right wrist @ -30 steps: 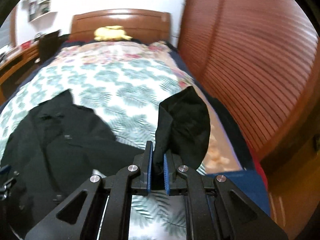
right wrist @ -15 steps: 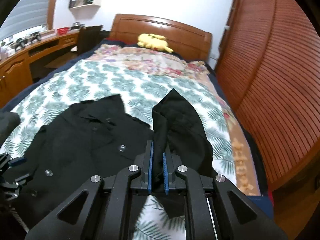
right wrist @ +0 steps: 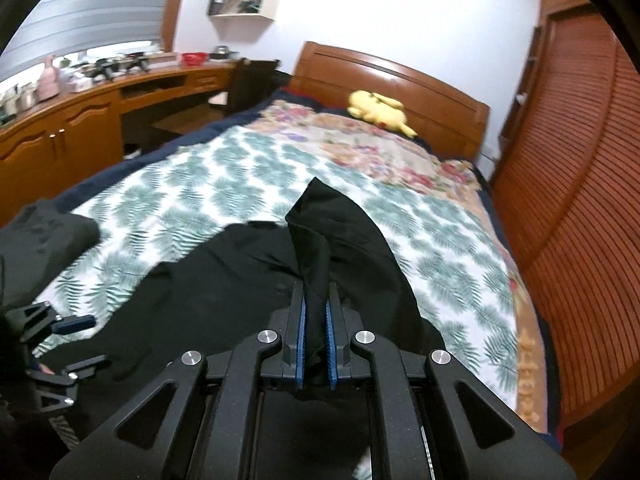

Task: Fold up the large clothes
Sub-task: 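Lift the held sleeve over the coat front and open the right tool, then withdraw the right tool from the coat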

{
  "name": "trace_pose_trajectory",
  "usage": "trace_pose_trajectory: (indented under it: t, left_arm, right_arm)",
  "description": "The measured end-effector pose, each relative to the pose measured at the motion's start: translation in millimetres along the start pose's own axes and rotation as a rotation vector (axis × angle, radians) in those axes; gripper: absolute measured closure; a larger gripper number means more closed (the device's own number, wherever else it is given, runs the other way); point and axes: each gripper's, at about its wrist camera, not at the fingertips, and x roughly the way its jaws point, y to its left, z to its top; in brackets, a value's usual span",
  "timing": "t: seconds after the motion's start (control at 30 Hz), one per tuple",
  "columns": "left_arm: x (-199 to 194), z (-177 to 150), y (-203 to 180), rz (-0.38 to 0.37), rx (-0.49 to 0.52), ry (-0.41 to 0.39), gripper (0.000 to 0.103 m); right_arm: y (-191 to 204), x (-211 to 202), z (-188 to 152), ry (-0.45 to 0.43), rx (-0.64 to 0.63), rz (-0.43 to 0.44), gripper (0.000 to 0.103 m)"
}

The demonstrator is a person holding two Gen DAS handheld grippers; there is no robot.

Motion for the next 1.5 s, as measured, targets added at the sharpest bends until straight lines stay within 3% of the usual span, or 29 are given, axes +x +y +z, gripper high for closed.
trace_pose_trajectory:
  t: [0.33,0.53,0.87,1.03,1.1,1.13,1.17,1.23,1.5]
  left_arm:
    - [-17,-5,28,0.052,-0.035,-0.023,0.059]
    - [-17,-27,51,0.097,-0.062,0.022,0.059]
    - [-23,-38,79,0.12,-0.117,0.03,0.059]
    - [-24,-39,84,0.109,-0.142,0.03,0.059]
    - [-23,-39,83,0.106,-0.14,0.031,0.059]
    - [-23,-39,82,0.105,-0.14,0.032,0.059]
    - [-22,-39,81,0.102,-0.138,0.034,0.059]
    - [-20,-39,78,0.096,-0.131,0.037,0.059]
    - [-9,-41,62,0.061,-0.101,0.068,0.059]
  right_arm:
    - [75,-8,-2,-0.052,-0.052,0.154,0.098]
    - [119,-7,-23,-0.035,-0.081,0.248,0.098]
    - [147,3,-66,0.044,-0.051,0.349,0.097]
    - [153,4,-81,0.074,-0.028,0.347,0.094]
    - [153,4,-87,0.09,-0.018,0.35,0.091]
    - [153,6,-89,0.104,-0.021,0.347,0.084]
    - [153,6,-91,0.111,-0.02,0.349,0.065]
    - [151,5,-95,0.109,-0.008,0.354,0.051]
    - [137,7,-114,0.114,-0.002,0.308,0.05]
